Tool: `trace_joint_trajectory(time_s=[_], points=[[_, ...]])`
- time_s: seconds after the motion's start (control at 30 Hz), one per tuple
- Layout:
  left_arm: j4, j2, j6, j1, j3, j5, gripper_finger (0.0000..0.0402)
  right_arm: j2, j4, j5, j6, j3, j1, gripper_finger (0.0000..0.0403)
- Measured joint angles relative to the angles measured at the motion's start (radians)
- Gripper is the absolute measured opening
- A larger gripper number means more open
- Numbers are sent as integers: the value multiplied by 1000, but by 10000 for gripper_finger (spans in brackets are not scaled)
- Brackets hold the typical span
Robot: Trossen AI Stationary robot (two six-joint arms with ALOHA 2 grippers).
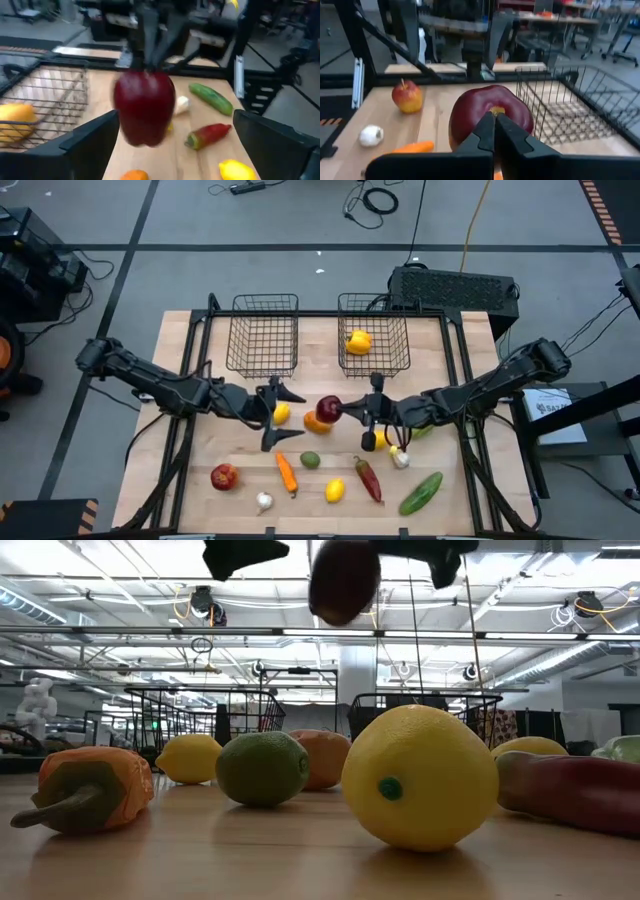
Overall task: Sort produce into baskets
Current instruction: Put the top red apple into the left mesh basket
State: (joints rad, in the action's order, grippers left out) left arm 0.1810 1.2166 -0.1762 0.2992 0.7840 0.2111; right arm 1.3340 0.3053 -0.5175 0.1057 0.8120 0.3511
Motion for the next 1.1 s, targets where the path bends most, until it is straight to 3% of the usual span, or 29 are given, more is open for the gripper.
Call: trace_joint_trajectory(time_s=[0.2, 0.37, 0.73, 0.93, 1.1], points=[[-3, 55, -13, 8, -1, 94, 400, -1, 57, 0, -51, 0, 0, 0], [48, 101, -26, -24, -1, 96, 400, -1, 89, 0, -72, 0, 0, 0], [155, 158, 9, -81, -1, 60, 400, -1, 88, -1, -77, 0, 0, 0], [169, 156, 28, -113, -1, -54, 400, -1, 88, 0, -85, 0, 0, 0], [175, 156, 57, -120, -1, -90, 400, -1, 88, 0, -88, 0, 0, 0]])
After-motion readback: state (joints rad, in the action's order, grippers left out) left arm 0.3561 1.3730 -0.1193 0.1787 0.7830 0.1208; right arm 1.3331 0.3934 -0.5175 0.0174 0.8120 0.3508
